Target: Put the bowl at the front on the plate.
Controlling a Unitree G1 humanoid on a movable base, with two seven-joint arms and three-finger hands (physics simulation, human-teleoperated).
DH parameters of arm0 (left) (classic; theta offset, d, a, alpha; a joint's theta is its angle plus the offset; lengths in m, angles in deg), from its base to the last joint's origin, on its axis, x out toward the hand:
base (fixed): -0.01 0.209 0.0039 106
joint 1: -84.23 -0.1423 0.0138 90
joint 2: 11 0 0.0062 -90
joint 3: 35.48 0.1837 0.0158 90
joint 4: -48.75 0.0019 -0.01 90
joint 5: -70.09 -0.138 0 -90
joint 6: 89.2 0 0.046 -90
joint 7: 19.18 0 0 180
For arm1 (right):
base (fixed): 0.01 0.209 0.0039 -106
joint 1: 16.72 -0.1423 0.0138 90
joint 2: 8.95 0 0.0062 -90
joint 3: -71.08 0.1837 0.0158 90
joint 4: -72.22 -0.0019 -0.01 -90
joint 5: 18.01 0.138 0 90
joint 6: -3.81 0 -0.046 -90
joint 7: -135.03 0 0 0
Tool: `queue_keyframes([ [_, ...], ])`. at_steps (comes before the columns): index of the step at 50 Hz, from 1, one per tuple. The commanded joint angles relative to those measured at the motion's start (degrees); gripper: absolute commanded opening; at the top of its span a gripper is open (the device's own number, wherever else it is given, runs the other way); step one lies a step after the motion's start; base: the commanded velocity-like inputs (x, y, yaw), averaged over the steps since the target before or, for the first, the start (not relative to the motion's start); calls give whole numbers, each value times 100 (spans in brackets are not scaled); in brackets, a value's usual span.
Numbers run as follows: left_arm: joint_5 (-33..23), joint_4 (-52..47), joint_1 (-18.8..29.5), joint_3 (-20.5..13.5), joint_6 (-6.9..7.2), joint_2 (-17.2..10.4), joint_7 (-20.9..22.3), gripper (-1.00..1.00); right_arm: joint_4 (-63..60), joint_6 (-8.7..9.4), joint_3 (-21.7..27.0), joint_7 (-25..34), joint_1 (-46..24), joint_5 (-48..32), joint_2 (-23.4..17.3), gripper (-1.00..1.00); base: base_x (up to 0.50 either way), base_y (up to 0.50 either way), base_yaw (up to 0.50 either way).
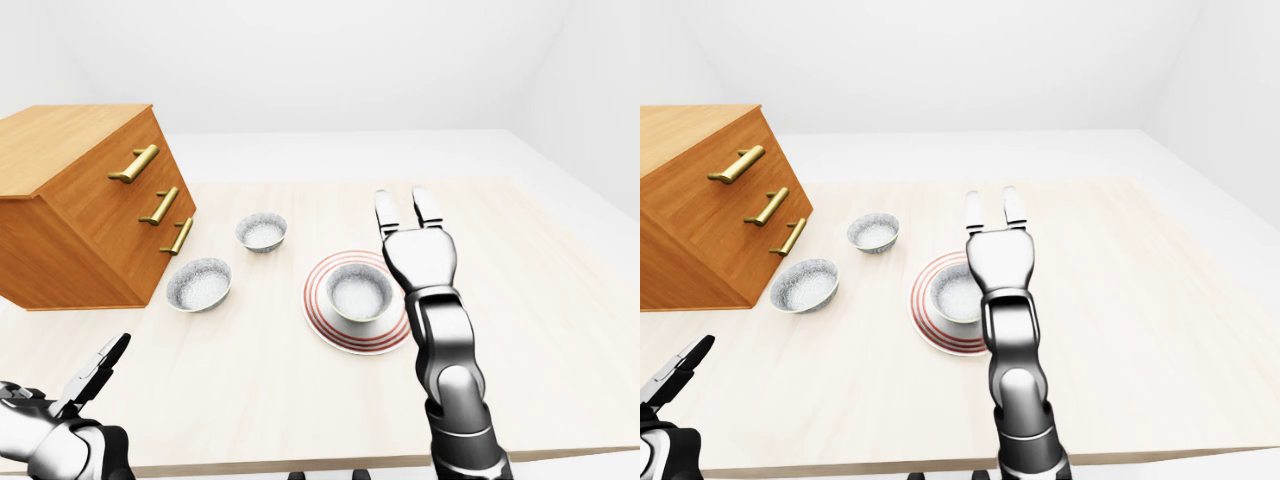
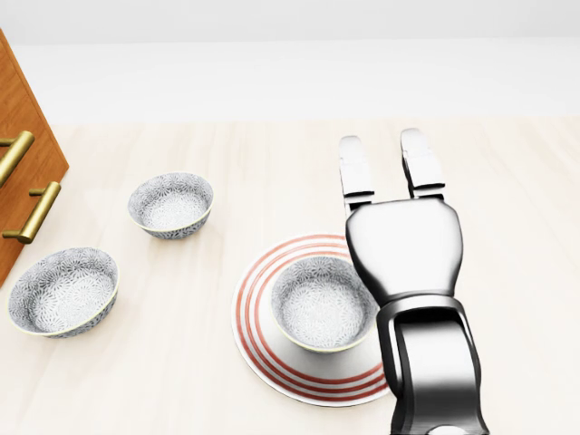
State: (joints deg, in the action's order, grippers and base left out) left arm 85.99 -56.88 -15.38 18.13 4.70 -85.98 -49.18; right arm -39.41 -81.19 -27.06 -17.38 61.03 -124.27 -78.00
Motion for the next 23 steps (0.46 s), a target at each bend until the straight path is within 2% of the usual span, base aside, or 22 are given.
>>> queue_keyframes([
  [1, -27, 38, 19, -8, 4, -4, 0, 100, -444, 0, 322, 1085, -997, -664, -19, 100, 0, 0, 0],
  [3, 7, -86, -14, -34, 110, -7, 0, 100, -411, 0, 314, 1241, -1210, -673, -131, 100, 0, 0, 0],
  [5, -19, -25, -5, -29, 43, 7, 0, 100, -404, 0, 301, 1241, -1436, -674, -286, 100, 0, 0, 0],
  [7, -15, -58, -14, -43, 65, 8, 0, 100, -397, 0, 254, 1241, -1589, -674, -420, 100, 0, 0, 0],
  [9, -78, 136, 55, 1, -86, -3, 0, 100, -380, 0, 253, 1241, -1666, -674, -453, 100, 0, 0, 0],
  [10, -62, 79, 27, 7, -42, -6, 0, 100, -385, 0, 256, 1241, -1701, -674, -466, 100, 0, 0, 0],
  [12, -73, 112, 19, 21, -99, 1, 0, 100, -369, 0, 232, 1241, -1776, -674, -499, 100, 0, 0, 0],
  [16, -69, -5, 8, 12, 18, -6, 0, 100, -399, 0, 214, 1241, -1968, -674, -632, 100, 0, 0, 0],
  [20, -69, 21, 9, -5, -35, 9, 0, 100, -412, 0, 250, 1241, -2178, -674, -728, 100, 0, 0, 0],
  [22, -55, -43, -13, -8, 25, 8, 0, 100, -454, 0, 218, 1241, -2379, -674, -803, 100, 0, 0, 0],
  [23, -76, -19, -23, 5, -34, 28, 0, 100, -480, 0, 206, 1241, -2494, -674, -876, 100, 0, 0, 0],
])
